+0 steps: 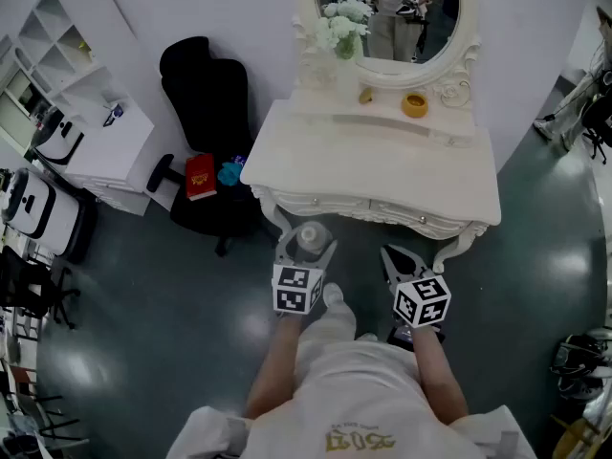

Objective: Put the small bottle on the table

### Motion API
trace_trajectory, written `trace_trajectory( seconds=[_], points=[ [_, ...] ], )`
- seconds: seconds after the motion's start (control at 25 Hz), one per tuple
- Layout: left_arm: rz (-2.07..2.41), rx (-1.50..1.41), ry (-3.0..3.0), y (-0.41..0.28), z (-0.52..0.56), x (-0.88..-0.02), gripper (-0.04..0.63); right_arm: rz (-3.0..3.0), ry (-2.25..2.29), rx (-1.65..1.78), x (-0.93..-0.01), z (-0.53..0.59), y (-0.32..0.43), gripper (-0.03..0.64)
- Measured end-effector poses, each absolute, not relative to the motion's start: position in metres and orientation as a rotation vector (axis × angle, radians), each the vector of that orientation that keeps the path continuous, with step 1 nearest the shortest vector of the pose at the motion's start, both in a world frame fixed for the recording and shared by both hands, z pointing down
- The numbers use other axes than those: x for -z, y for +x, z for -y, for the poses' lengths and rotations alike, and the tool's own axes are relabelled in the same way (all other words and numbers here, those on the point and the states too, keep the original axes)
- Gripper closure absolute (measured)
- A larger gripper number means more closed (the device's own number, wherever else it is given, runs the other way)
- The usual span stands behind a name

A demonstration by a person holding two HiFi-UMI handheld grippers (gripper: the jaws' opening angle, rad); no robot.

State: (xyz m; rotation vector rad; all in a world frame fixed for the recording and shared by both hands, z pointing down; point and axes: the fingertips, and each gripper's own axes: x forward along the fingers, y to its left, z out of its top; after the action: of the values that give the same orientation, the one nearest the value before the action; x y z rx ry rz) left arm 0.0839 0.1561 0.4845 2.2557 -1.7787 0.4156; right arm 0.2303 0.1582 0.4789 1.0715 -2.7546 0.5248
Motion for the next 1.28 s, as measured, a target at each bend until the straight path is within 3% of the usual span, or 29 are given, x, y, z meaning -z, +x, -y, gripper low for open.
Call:
trace_trajectory(
  seconds=[0.68,1.28],
  points=[
    [1.770,-0.368,2.230,0.078,-0.153,-0.485,0.253,2.766,1.121,-0.607,-0.484,-0.144,0.237,0.604],
    [1.763,-0.324,2.175,-0.021,-0.048,-0.503,0.253,2.727,1.108,-0.586,-0.498,-0.042,0.155,0.604]
  ],
)
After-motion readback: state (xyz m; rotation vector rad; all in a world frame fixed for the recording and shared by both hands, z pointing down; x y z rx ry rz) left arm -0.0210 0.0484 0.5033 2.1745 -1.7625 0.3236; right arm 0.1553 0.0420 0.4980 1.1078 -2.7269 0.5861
